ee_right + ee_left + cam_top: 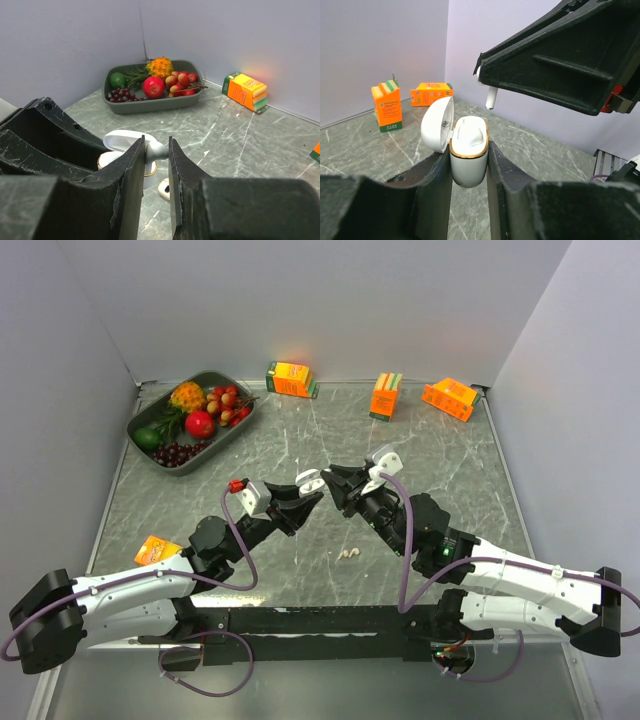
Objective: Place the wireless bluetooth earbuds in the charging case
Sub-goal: Place the earbud in the charging case.
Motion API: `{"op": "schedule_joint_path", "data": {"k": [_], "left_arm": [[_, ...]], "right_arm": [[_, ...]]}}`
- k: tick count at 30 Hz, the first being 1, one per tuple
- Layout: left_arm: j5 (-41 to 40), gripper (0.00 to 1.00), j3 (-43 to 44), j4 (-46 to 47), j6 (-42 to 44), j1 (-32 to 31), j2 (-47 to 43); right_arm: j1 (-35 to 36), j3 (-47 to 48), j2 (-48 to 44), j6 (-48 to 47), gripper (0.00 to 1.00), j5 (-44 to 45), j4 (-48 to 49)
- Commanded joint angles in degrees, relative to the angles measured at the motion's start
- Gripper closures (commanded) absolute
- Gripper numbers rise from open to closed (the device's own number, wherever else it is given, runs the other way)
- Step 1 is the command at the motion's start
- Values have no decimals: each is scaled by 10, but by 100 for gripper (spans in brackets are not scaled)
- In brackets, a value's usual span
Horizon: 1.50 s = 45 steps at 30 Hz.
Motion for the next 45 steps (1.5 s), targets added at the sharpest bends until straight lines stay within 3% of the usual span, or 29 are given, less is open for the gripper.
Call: {"op": "schedule_joint_path", "data": {"k": [1, 45], "left_arm": [[11, 99, 15, 31, 1, 2, -4], [11, 99, 28, 14, -9, 1, -10]], "right_arm": [[3, -3, -2, -2, 100, -4, 22], [3, -9, 30, -13, 97, 5, 21]]}}
